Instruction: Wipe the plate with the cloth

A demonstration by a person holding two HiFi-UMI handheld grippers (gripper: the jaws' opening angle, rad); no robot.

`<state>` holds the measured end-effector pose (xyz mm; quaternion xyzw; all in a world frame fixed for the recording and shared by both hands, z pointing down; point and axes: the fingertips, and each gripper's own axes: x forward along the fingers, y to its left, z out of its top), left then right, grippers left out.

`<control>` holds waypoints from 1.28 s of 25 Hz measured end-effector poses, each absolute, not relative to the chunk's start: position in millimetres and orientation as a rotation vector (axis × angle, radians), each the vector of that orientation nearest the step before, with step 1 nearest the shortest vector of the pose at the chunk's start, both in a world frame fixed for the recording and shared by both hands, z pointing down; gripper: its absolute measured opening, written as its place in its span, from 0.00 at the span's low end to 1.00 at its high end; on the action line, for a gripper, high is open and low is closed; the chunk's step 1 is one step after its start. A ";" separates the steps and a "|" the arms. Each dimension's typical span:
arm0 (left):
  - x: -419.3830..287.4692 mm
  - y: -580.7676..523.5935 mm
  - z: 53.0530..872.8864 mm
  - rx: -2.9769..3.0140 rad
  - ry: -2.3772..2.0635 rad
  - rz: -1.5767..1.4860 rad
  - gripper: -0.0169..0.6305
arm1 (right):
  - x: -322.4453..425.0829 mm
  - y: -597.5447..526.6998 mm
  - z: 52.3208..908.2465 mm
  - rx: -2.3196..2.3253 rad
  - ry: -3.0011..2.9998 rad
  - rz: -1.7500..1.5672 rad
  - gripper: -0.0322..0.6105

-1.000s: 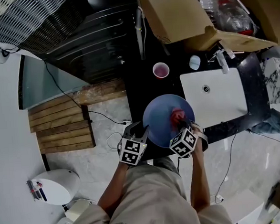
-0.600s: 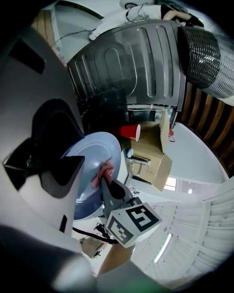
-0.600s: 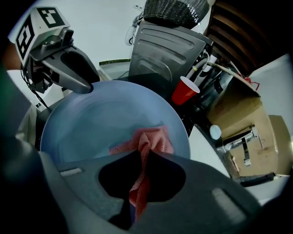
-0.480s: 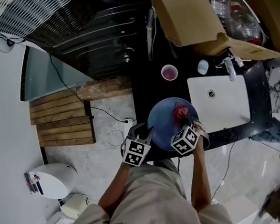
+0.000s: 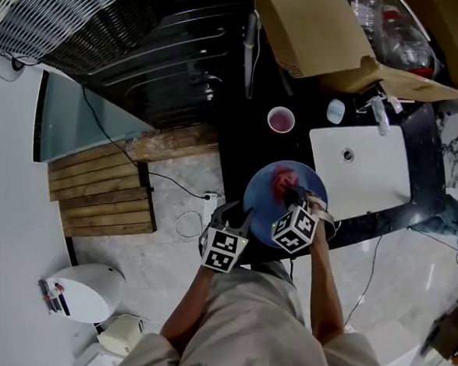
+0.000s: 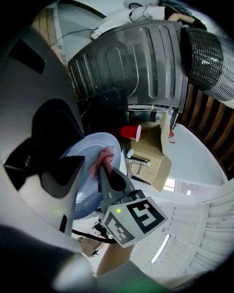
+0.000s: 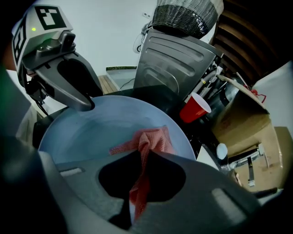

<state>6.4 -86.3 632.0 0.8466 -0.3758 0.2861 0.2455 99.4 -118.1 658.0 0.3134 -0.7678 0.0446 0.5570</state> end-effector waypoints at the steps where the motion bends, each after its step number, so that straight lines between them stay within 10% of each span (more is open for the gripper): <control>1: 6.4 -86.2 632.1 2.310 -1.025 0.781 0.21 | 95.9 -117.0 657.6 0.733 -1.821 0.103 0.09; 32: 6.5 -91.9 635.1 2.312 -1.003 0.796 0.20 | 96.8 -47.3 656.3 0.635 -1.838 0.237 0.09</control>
